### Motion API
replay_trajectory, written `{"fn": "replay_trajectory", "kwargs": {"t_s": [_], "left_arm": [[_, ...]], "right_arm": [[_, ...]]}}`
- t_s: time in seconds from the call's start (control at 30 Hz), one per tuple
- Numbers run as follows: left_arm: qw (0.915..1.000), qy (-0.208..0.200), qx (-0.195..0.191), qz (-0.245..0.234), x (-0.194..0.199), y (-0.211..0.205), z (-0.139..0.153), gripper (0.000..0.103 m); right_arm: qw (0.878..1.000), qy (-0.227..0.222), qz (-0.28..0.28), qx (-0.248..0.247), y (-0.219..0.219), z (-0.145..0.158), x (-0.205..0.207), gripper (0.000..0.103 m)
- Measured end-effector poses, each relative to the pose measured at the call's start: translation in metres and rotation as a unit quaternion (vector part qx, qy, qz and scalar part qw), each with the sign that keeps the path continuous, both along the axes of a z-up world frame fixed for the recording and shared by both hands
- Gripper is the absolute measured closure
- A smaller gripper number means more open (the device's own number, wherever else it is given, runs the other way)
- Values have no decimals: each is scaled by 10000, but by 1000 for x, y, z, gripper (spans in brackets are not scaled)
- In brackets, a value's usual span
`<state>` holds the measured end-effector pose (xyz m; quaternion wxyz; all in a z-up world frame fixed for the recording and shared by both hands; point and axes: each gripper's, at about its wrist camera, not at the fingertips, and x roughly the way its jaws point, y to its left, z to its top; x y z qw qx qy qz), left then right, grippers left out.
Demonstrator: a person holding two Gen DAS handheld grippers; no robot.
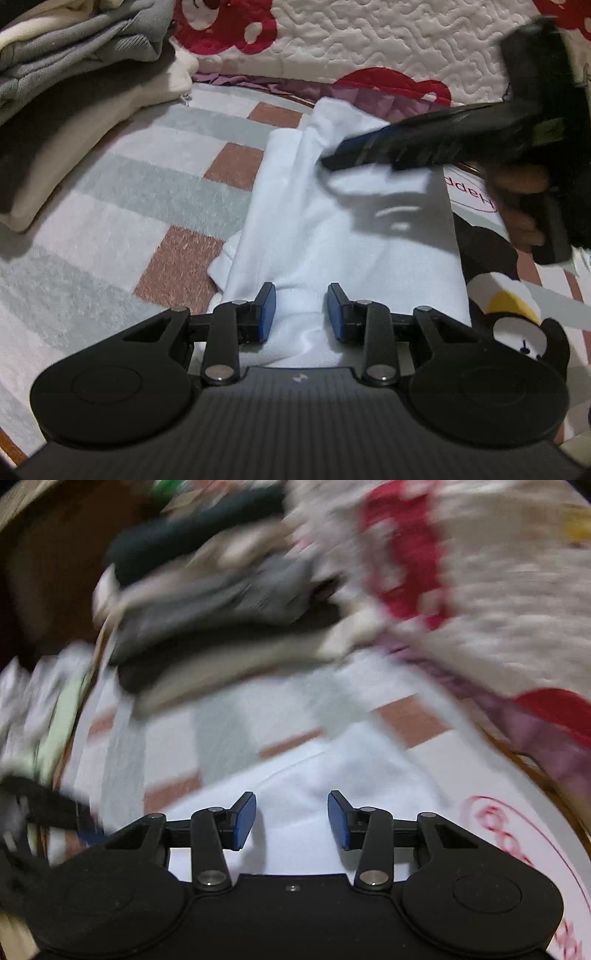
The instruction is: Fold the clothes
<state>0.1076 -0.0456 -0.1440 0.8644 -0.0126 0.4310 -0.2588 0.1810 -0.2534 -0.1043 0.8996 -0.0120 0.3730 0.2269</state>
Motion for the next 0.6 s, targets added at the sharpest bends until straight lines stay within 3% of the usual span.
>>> {"fn": "replay_trajectory", "kwargs": {"t_s": [0.1,0.23,0.3,0.4,0.47,0.6], "left_arm": [[9999,-53,21,-112,4,2,5,72],[9967,-474,-471,-465,15,0,23,67],[9972,-295,-396,-569,29,-9,17,67],[9978,260,-512,-339,46,-7,-3,66],[9960,644,-605,-164,57,-5,-17,65],[9940,838,-706,-54,56,1,-17,66]], "right_arm": [[9971,-201,-723,122,-21,12,-16,56],[9954,-288,-837,-363,-31,9,-25,56],[9956,-238,-767,-472,-32,3,-23,55],[9972,-6,-637,-389,-31,-16,-7,52],[9970,-82,-535,-553,-28,-29,1,52],[9974,339,-502,-401,-29,-27,19,50]]}}
